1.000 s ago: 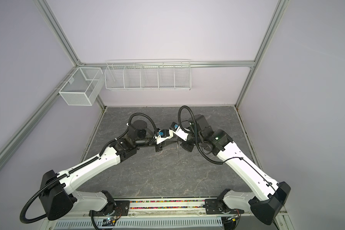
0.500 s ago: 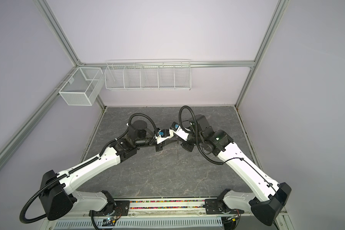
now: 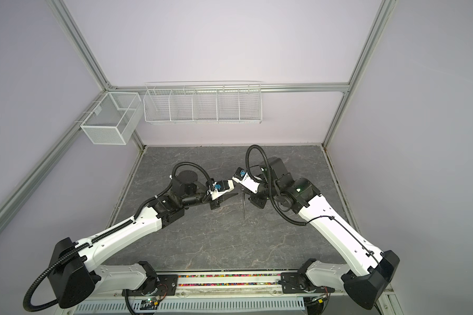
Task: Attach keys to a key ring
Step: Insert the key into the keyring.
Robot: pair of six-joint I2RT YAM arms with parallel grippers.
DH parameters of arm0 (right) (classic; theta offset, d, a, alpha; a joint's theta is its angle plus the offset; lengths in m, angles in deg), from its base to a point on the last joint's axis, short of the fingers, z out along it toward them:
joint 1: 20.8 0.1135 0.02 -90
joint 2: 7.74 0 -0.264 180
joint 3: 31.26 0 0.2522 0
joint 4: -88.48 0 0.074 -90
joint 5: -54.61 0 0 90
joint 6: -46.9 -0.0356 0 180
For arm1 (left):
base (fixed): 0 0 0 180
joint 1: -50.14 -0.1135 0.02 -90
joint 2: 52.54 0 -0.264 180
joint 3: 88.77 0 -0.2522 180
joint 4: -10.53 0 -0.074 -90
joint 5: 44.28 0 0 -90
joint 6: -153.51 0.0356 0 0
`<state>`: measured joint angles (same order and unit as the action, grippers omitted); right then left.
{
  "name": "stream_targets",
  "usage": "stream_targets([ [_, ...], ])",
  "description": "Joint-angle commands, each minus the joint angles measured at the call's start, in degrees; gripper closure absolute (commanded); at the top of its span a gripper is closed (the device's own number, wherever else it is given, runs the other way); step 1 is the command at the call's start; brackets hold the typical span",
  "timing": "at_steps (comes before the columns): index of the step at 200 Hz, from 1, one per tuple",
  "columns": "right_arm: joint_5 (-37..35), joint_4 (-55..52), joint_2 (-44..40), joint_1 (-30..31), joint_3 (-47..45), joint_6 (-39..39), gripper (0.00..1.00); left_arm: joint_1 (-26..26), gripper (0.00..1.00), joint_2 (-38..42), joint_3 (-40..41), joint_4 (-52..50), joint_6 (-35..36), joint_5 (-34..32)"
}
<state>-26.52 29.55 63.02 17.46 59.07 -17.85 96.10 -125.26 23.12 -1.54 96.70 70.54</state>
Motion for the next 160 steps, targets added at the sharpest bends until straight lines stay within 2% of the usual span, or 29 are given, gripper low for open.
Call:
stream_targets([
  [1, 2.4, 0.7, -1.2, -0.5, -0.8, -0.1, 0.93, -0.4, 0.69, 1.6, 0.8, 2.0, 1.1, 0.2],
  [77, 5.4, 2.7, -2.5, -0.3, -2.4, 2.3, 0.93, -1.2, 0.72, -2.4, -3.1, 0.1, -1.3, 11.3],
  [160, 7.3, 2.9, -2.4, 0.0, -2.7, 3.3, 0.93, -1.2, 0.77, -5.0, -5.1, 0.6, -1.8, 13.2],
])
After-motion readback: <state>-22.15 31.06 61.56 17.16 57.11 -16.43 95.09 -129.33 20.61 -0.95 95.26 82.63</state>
